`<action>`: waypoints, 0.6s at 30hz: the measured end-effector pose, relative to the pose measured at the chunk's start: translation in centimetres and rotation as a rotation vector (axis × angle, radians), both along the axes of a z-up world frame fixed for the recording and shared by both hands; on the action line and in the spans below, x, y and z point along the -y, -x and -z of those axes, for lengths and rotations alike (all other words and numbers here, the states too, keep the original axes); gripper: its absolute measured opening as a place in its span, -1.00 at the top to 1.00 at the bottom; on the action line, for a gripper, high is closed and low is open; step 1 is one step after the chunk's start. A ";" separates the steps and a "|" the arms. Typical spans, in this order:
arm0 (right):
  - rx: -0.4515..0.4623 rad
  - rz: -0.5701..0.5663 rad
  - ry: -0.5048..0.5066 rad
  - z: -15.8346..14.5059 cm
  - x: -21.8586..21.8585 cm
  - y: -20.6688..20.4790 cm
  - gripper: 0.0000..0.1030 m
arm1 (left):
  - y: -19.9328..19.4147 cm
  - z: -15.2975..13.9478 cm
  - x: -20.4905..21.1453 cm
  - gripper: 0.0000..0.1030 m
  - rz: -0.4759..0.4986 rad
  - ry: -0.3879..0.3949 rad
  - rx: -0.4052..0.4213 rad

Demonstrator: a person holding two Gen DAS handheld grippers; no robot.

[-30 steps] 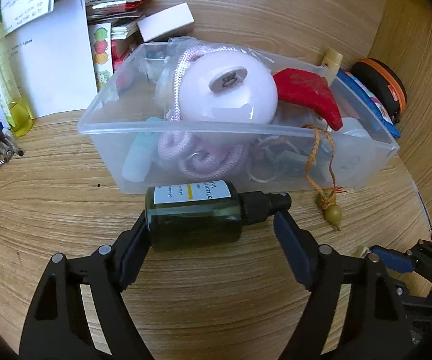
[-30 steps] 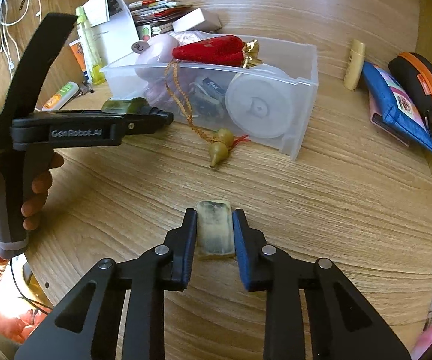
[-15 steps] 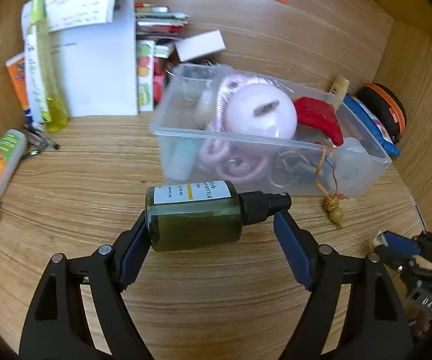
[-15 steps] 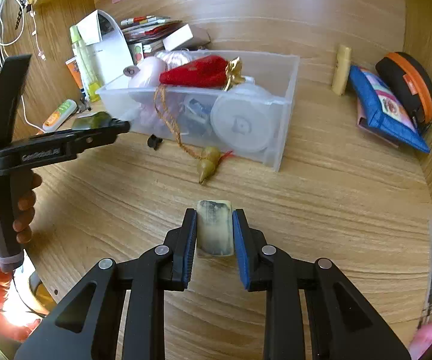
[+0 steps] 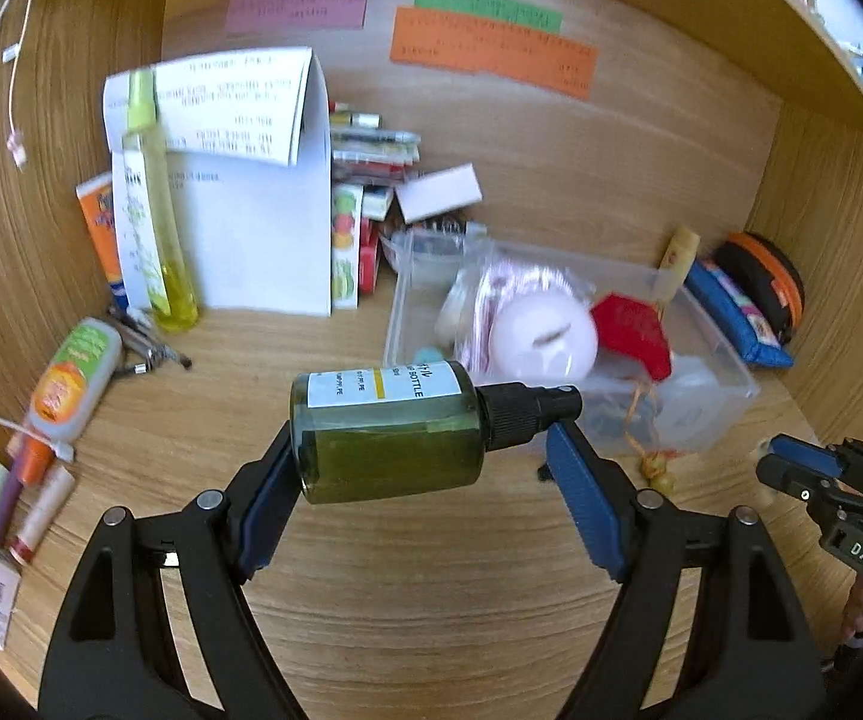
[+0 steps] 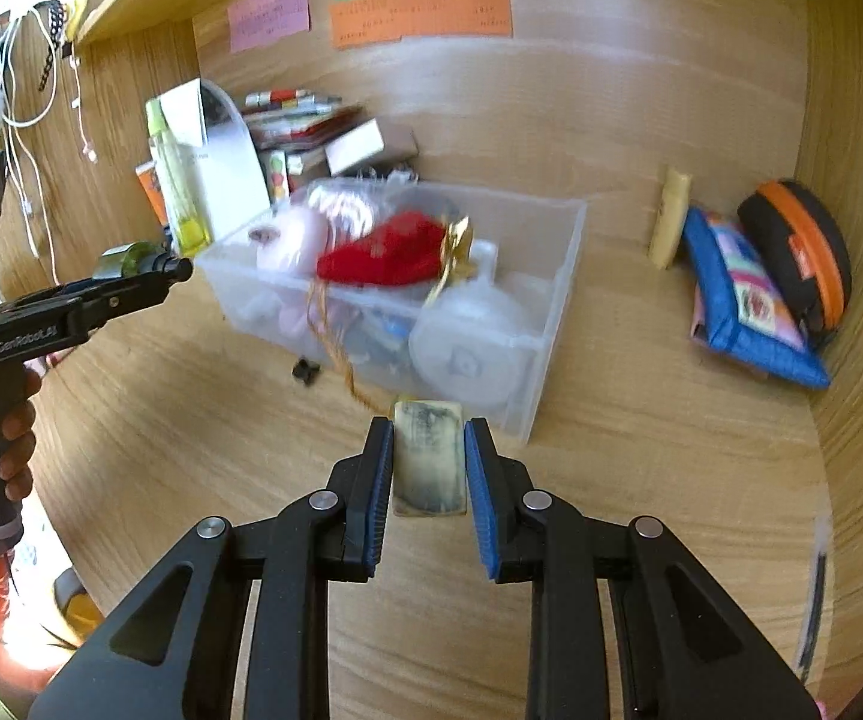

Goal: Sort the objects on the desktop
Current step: 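Grasp the green spray bottle with the left gripper while the right grasps the tan card, then lift and carry the green bottle and tan card over the clear box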

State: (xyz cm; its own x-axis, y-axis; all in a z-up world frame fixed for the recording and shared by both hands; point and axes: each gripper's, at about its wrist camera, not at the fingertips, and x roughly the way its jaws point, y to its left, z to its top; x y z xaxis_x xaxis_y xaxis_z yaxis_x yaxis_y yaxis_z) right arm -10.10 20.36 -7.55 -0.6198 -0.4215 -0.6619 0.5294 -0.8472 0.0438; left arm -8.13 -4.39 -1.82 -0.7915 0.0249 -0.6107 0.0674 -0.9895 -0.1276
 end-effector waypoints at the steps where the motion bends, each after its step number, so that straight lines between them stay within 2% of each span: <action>1: -0.006 -0.003 0.006 -0.3 0.1 0.1 0.58 | 0.1 -0.3 0.0 -0.56 -0.002 -0.003 -0.009; 7: -0.066 -0.024 0.017 -2.4 0.9 1.2 0.58 | 1.2 -1.3 -0.2 -0.56 0.005 0.005 -0.040; 10: -0.054 -0.037 0.016 -2.3 1.2 1.7 0.57 | 1.6 -1.4 -0.1 -0.56 0.011 -0.010 -0.042; 13: -0.022 -0.061 -0.011 -1.0 1.4 1.4 0.57 | 1.6 -1.1 -0.2 -0.56 0.018 -0.013 -0.040; 18: 0.081 -0.084 -0.115 3.1 2.0 1.6 0.57 | 1.4 0.3 -0.3 -0.56 0.032 -0.028 -0.006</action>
State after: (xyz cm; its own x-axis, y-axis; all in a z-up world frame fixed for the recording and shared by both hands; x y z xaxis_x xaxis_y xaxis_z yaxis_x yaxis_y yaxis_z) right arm -11.73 18.32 -10.61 -0.5281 -0.3881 -0.7553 0.5970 -0.8022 -0.0052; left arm -9.56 -4.05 -2.10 -0.7936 0.0674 -0.6047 0.0345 -0.9872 -0.1554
